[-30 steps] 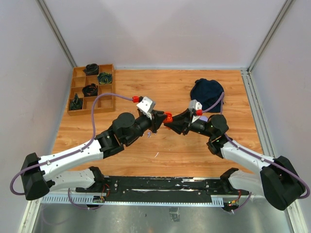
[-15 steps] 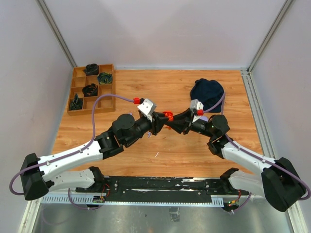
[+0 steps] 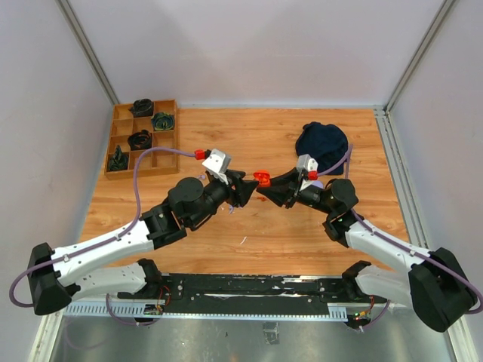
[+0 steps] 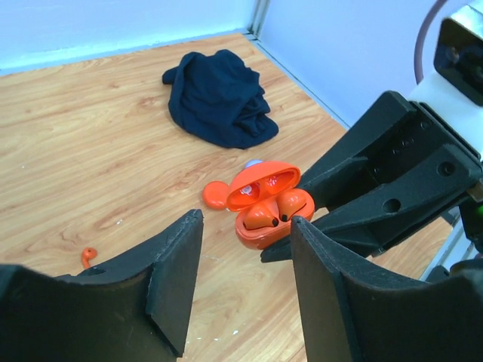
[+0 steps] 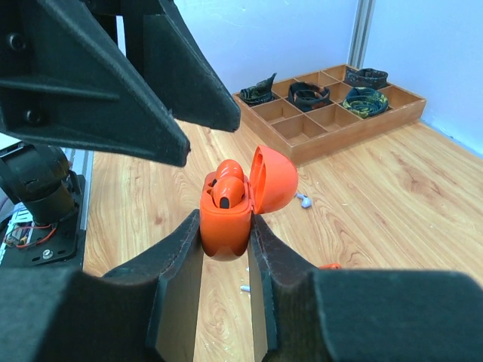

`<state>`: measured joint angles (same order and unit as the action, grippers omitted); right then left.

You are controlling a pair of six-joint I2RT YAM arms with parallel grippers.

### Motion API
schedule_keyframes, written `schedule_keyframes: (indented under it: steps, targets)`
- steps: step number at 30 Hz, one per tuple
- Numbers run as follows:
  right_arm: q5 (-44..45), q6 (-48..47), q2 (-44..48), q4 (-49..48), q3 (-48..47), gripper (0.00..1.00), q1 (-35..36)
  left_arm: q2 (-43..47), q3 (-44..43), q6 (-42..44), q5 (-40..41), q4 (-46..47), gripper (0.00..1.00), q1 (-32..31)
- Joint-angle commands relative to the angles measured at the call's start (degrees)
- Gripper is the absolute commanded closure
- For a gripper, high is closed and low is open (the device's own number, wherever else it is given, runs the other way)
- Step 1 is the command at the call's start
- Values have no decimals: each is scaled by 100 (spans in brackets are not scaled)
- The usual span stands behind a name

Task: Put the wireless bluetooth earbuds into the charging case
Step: Place the earbud in the charging case, then close the charging case.

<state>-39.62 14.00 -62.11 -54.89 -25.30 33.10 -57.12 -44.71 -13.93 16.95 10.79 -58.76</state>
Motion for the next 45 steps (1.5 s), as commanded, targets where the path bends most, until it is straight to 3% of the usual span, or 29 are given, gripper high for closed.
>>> schedule_keyframes:
  steps: [1,10,15,30,39,45]
  targets:
    - [149,-183,135,42,-27,95,42,135,-377,-528,437,-340,43,-70]
    - [182,-176,98,21,-28,95,47,-173,-773,-825,239,-676,39,-69]
    - [-6,-188,85,128,-44,95,40,-285,-835,-824,239,-806,30,-21]
    - [-670,83,-137,34,-117,95,40,-709,-800,-1595,-4048,-668,24,1625]
    - [-804,245,-268,-123,-160,95,38,-907,-728,-1803,-5011,-408,24,1920]
    - [-887,363,-342,-188,-125,95,-9,-974,-719,-1906,-5470,-215,30,1967]
